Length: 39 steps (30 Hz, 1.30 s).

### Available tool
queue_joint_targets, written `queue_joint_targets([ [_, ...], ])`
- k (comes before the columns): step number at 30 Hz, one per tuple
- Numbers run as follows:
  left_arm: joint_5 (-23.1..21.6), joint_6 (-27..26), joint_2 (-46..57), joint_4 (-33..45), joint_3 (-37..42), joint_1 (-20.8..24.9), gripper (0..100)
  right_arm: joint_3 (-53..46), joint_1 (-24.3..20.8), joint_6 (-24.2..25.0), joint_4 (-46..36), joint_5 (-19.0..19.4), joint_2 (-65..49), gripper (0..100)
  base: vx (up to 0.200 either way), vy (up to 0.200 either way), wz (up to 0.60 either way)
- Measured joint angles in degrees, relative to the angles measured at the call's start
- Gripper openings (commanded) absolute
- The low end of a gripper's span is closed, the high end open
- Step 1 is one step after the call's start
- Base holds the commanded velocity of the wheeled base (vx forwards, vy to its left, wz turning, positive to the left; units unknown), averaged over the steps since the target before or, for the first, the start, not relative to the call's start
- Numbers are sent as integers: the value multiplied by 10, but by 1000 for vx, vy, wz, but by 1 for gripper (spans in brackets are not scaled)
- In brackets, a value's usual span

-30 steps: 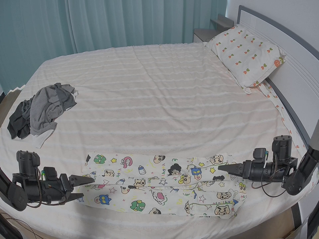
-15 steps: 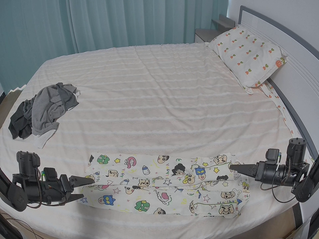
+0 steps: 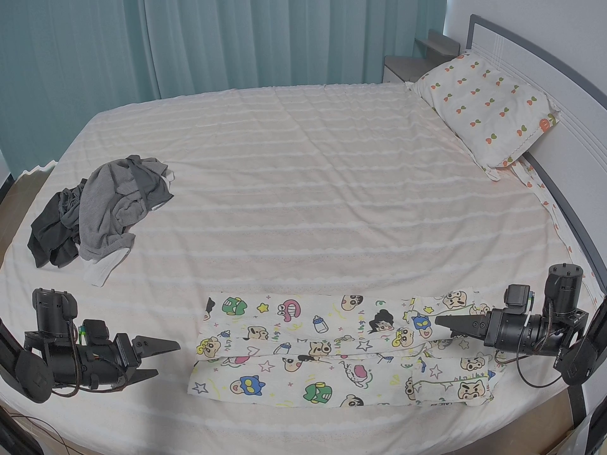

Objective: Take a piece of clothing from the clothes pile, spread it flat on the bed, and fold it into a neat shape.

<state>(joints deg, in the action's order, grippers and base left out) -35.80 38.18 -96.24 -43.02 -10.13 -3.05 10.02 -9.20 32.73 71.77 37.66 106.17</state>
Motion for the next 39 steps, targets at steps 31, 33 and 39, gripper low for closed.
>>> queue_joint_targets([
  [31, 161, 2, -222, 148, -291, 144, 100, -8, -9, -10, 5, -1, 24, 100, 0, 0, 0],
  [33, 160, 3, -228, 148, -295, 144, 100, -8, -9, -9, 6, -1, 27, 100, 0, 0, 0],
  [39, 159, 7, -239, 146, -309, 147, 100, -9, -9, -10, 6, -2, 32, 100, 0, 0, 0],
])
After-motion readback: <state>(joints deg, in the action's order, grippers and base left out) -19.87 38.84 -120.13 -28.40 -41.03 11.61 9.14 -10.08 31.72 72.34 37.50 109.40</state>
